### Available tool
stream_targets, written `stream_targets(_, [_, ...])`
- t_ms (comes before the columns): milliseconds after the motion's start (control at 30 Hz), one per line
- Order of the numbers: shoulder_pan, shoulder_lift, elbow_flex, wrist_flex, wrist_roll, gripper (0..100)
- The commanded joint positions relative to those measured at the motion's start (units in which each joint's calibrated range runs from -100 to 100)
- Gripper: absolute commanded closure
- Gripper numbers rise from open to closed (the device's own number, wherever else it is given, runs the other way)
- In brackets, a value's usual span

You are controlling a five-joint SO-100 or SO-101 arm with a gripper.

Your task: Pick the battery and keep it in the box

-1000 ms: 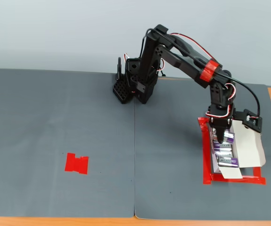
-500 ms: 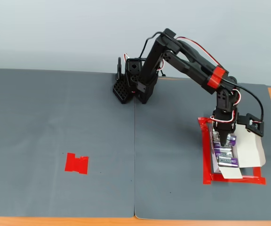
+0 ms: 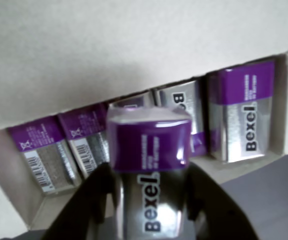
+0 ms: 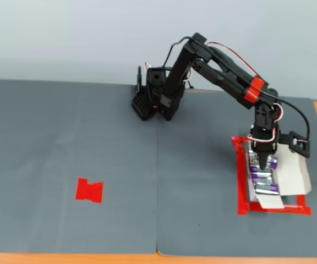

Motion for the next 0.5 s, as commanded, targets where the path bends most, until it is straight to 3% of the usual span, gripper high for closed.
stream_targets(0, [0.0,-0.8,-2.4,-0.6,-0.1,76])
stream_targets(133, [0.0,-0.8,-2.4,-0.6,-0.1,67])
stream_targets(467, [0.6,-1.8,-2.4,0.3,-0.1,69])
